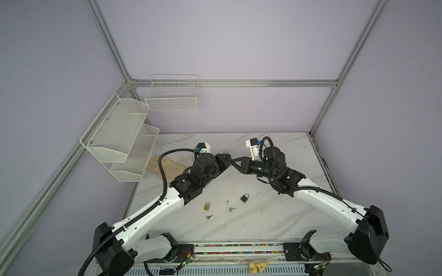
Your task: Unlock with the key
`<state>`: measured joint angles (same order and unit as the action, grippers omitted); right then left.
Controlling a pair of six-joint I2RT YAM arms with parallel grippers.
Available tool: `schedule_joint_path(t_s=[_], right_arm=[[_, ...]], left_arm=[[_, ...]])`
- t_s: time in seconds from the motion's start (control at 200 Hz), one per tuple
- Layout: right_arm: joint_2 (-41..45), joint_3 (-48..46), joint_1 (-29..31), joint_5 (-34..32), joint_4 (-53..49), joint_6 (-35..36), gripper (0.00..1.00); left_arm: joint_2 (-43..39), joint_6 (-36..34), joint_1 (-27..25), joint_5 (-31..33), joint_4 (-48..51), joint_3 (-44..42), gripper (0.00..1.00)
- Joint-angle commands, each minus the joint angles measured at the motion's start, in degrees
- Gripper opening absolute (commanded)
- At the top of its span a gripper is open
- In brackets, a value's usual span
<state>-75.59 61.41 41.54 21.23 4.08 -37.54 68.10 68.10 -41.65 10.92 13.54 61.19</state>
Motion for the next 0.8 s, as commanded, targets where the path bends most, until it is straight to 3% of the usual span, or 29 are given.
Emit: schedule_joint_path(t_s=[0.0, 0.1, 0.14, 0.285, 0.505, 0.675, 0.795], right_arm=[[3.3, 4.9, -0.2, -8.2, -9.0, 9.5, 0.40], [4.9, 7.1, -0.2, -13.1, -15.3, 13.8, 0.57], [4.6, 8.1, -0.2, -13.3, -16.8, 14.7, 0.59], [1.0, 14.7, -0.2, -13.5, -26.1, 20.0, 0.63], [-2.3, 21.6, -0.1, -13.7, -35.1, 21.6, 0.66], [-5.9, 24.2, 3.1, -16.3, -37.7, 21.0, 0.66], [-9.0, 25.9, 4.2, -17.9, -40.1, 20.3, 0.67]], left_arm=[[-1.5, -4.9, 1.0, 5.2, 4.9, 1.3, 0.00], [-2.8, -7.6, 1.6, 7.5, 7.2, 0.6, 0.00], [-3.6, -10.0, 1.6, 7.7, 6.3, -0.4, 0.00], [-7.6, -26.6, 1.6, 4.5, -4.8, -8.7, 0.00], [-12.9, -53.6, 1.4, -7.0, -33.3, -26.6, 0.00], [-9.4, -65.5, 1.3, -9.5, -38.6, -29.0, 0.00], [-7.3, -69.3, 0.3, -9.6, -42.4, -29.7, 0.00]])
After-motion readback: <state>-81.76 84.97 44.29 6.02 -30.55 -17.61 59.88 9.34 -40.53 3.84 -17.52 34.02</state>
